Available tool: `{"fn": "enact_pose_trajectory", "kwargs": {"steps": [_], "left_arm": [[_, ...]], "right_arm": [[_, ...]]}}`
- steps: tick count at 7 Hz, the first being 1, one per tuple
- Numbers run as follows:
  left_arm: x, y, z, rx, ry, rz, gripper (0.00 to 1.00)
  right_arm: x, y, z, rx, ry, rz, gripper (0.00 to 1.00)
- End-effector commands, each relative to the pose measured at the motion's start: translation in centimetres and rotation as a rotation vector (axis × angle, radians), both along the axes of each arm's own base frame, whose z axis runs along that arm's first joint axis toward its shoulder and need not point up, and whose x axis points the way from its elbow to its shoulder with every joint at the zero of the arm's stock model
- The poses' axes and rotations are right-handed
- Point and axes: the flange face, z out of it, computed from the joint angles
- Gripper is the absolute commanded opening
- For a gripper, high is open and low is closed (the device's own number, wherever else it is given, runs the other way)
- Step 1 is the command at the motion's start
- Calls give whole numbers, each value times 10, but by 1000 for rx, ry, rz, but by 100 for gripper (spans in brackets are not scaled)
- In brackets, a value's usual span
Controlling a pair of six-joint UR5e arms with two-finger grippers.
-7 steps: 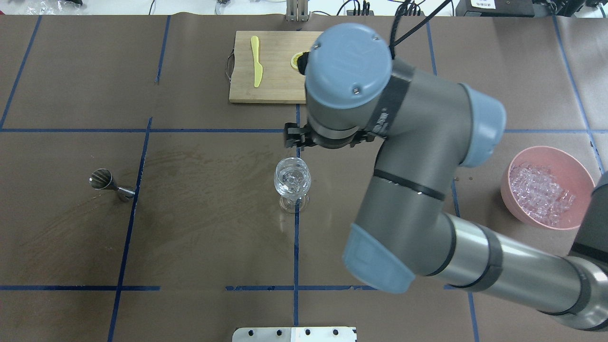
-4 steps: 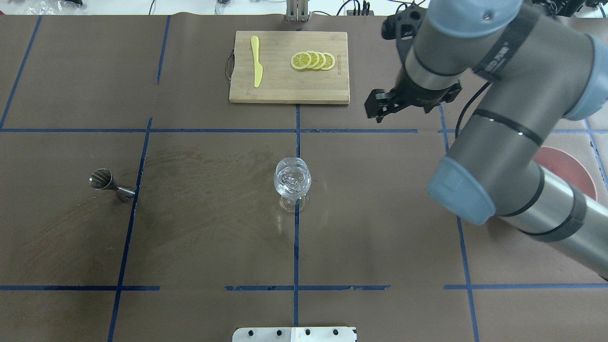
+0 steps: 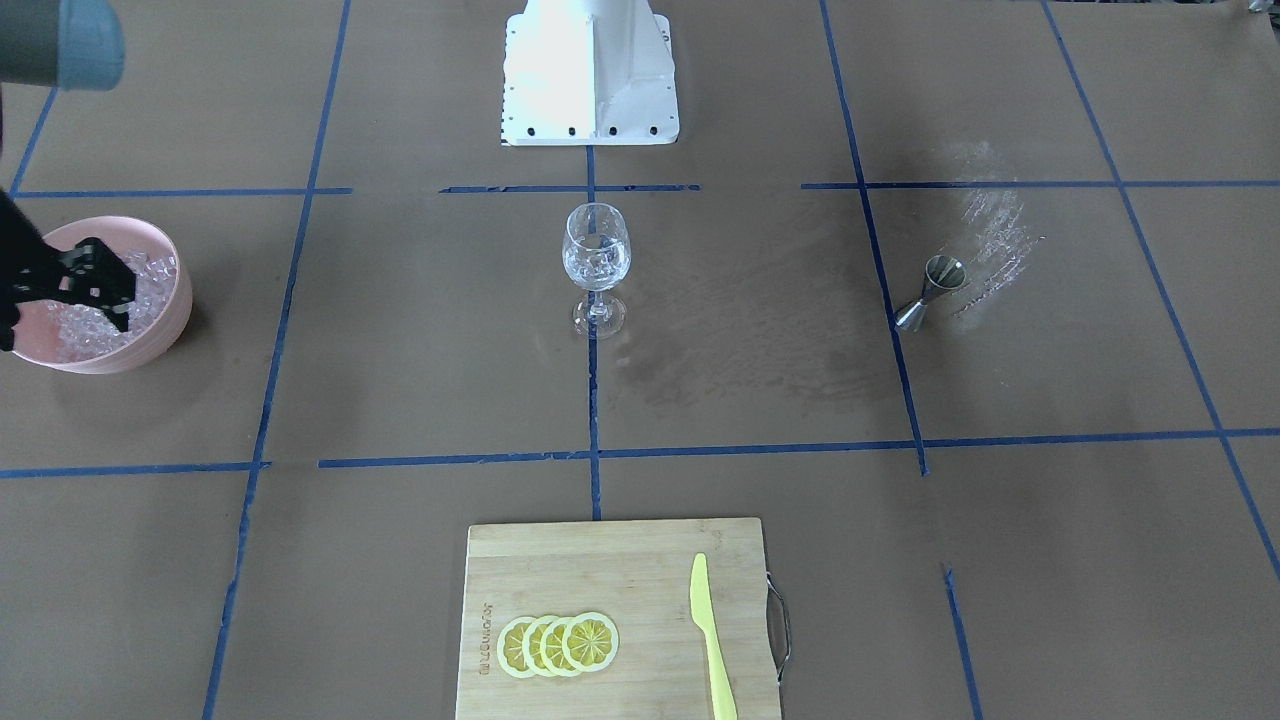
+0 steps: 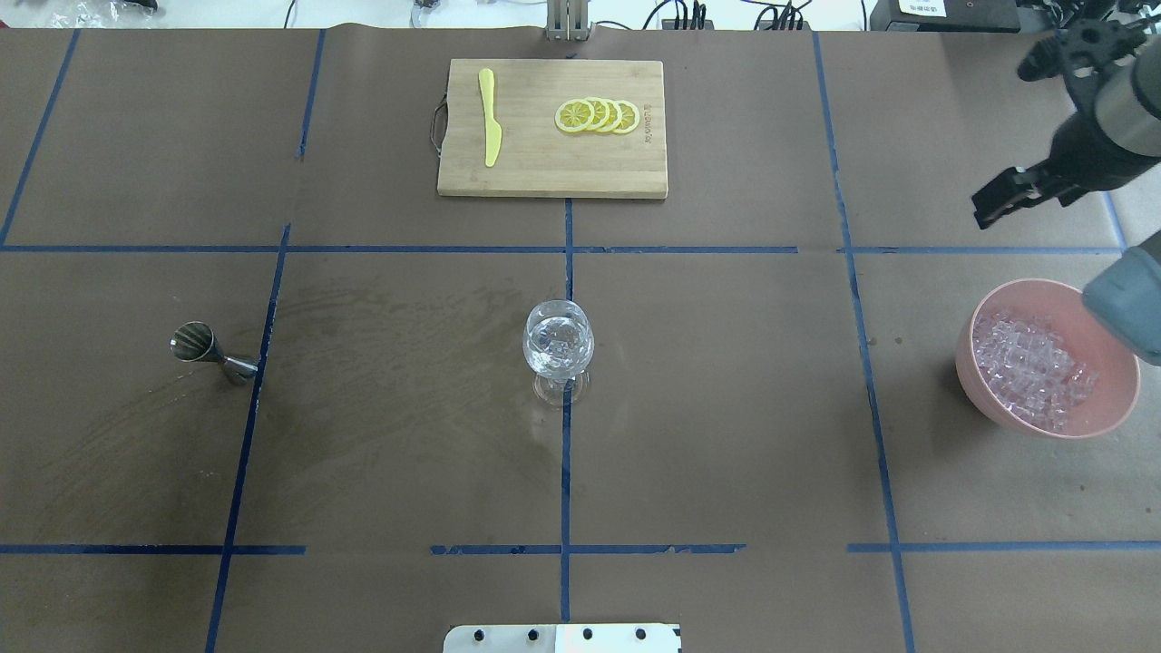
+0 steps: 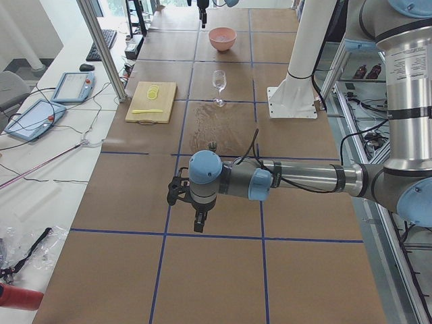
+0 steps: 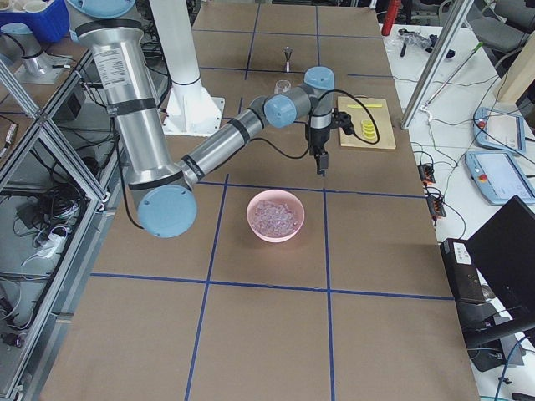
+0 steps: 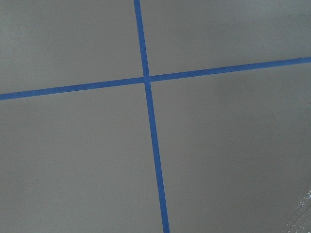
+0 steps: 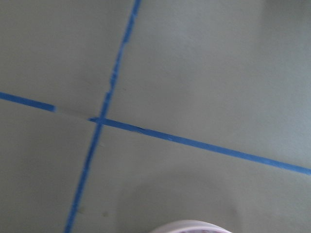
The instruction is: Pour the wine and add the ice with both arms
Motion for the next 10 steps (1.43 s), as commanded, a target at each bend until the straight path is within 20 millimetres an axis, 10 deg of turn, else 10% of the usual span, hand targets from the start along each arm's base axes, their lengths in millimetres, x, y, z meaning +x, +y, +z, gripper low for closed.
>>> {"fn": "enact_pose_trajectory", "kwargs": {"steps": [1,6,10], "left_arm": [[-5,1,-4,7,-1,-11,100],[-4,1,1,-5,1,-12,100],[-4,3,2,-10,1,-12,100]], "right_arm": [[76,39,102,-103,60,35,100],[195,91,191,-186,-45,64,100],[202,114,212,-245,-61,82,100]]}}
